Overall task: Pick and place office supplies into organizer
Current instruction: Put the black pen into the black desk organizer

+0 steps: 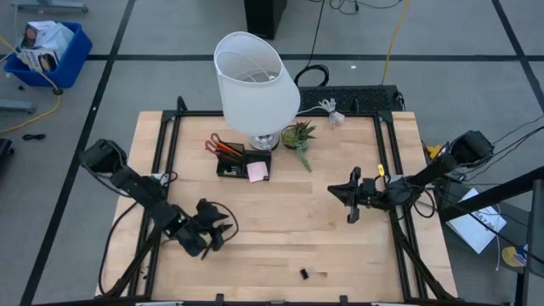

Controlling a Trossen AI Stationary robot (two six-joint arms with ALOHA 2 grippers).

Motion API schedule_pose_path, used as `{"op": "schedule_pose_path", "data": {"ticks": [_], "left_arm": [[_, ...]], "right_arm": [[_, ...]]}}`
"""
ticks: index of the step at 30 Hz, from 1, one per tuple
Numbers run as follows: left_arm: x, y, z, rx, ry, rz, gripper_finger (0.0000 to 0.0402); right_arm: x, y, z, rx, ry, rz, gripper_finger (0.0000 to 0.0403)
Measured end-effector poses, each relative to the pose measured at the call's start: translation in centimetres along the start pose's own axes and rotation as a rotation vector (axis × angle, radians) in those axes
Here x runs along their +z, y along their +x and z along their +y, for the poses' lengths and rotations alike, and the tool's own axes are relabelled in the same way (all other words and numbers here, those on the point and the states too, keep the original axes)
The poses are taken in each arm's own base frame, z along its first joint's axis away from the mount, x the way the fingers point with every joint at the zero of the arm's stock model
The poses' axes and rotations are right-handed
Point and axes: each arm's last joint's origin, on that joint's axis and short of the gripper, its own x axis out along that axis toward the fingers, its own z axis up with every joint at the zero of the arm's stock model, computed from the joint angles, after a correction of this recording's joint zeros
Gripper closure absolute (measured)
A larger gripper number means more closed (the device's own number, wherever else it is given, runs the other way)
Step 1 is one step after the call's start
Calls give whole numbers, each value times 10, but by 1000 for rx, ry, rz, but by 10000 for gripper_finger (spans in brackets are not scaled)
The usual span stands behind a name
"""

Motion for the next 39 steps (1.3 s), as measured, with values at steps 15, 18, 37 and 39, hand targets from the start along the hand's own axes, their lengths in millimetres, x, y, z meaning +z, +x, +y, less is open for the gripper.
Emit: {"op": "schedule_pose_path", "data": {"ticks": [15,18,37,39], "left_arm": [[-6,-17,-11,66,-171,112,222],[-11,-19,-5,117,-157,173,222],[-20,-13,-8,111,-166,187,222],[-19,-11,-7,126,-162,188,222]], "right_arm": [[-1,0,0,-1,13,11,385],[-1,0,0,-1,13,11,385],[-1,0,0,-1,13,10,385],[-1,0,0,-1,13,11,385]]}}
